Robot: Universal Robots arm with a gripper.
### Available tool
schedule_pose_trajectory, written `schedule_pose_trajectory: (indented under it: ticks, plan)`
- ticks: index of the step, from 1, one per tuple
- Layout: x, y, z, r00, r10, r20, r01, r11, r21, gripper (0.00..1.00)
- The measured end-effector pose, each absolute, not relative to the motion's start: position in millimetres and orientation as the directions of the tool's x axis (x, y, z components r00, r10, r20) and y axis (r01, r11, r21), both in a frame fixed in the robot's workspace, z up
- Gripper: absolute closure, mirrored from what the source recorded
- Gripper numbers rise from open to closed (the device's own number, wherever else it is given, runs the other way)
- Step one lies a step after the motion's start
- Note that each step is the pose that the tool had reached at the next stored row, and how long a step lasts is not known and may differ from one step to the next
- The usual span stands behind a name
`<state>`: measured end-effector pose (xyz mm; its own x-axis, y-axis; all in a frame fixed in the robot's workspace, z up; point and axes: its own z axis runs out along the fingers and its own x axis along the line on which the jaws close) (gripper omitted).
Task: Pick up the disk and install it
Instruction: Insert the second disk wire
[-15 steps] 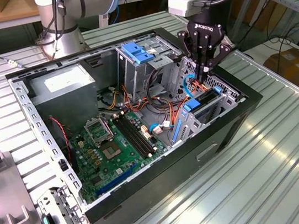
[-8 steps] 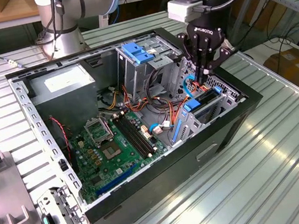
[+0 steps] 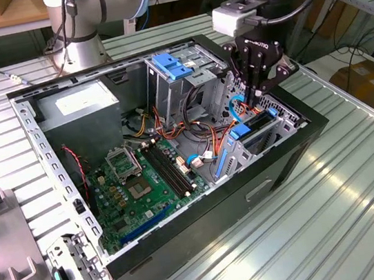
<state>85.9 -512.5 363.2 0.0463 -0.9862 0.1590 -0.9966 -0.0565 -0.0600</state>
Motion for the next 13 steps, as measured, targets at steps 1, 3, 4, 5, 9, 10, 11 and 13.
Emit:
schedule_pose_trajectory:
  ticks: [1,3,4,5,9,10,11,13]
  plan:
    - [85,-514,363,0.047,-0.987,0.153,-0.996,-0.057,-0.062,0.84]
    - [85,-519,362,0.048,-0.989,0.141,-0.996,-0.058,-0.068,0.84]
    - [84,-521,362,0.048,-0.989,0.137,-0.996,-0.058,-0.07,0.84]
    - [84,-523,361,0.048,-0.99,0.132,-0.996,-0.058,-0.072,0.84]
    - [82,-531,360,0.049,-0.993,0.108,-0.995,-0.057,-0.077,0.84]
    - [82,-533,359,0.049,-0.993,0.103,-0.995,-0.057,-0.078,0.84]
    - [82,-535,359,0.049,-0.994,0.098,-0.995,-0.056,-0.079,0.84]
    - [81,-540,359,0.048,-0.996,0.075,-0.995,-0.055,-0.083,0.84]
